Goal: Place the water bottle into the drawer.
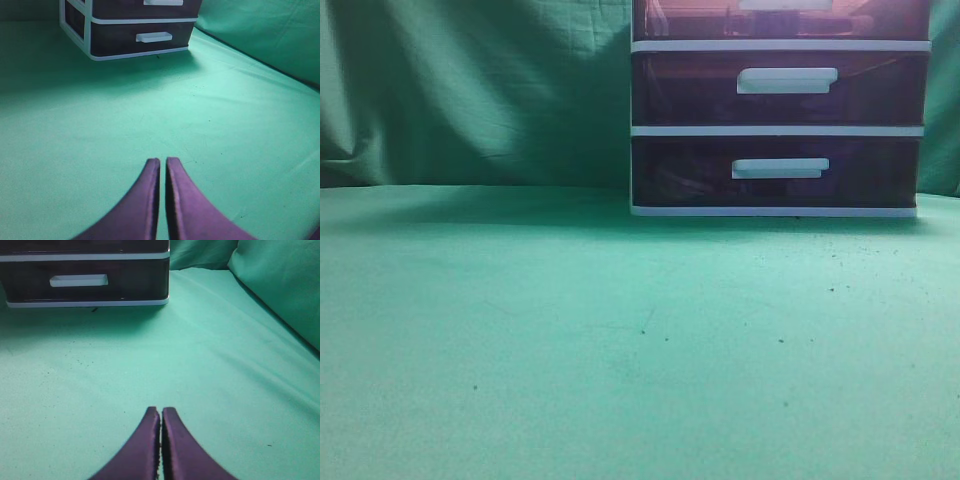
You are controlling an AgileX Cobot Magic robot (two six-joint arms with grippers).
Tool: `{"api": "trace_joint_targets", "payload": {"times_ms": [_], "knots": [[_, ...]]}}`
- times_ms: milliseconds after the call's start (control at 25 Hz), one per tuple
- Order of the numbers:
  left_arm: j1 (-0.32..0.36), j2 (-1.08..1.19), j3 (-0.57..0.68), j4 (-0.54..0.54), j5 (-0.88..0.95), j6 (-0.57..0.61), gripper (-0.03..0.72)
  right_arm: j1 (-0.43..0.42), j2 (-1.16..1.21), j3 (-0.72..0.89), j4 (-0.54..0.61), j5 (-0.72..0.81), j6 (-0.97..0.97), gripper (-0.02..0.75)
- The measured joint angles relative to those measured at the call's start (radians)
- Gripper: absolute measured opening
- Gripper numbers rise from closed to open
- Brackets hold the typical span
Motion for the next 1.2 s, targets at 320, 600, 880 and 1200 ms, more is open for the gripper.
{"api": "trace_joint_targets", "payload": {"times_ms": [320, 600, 880, 1200], "knots": [[0.0, 0.0, 0.0, 0.0, 0.0, 0.0, 0.0, 0.0, 0.0, 0.0, 0.0, 0.0, 0.001, 0.0], [0.178, 0.0, 0.035, 0.081, -0.082, 0.041, 0.0, 0.0, 0.0, 0.0, 0.0, 0.0, 0.001, 0.0], [0.573, 0.0, 0.219, 0.062, -0.344, 0.115, 0.0, 0.0, 0.0, 0.0, 0.0, 0.0, 0.002, 0.0], [0.728, 0.0, 0.311, 0.051, -0.358, 0.121, 0.0, 0.0, 0.0, 0.0, 0.0, 0.0, 0.002, 0.0]]}}
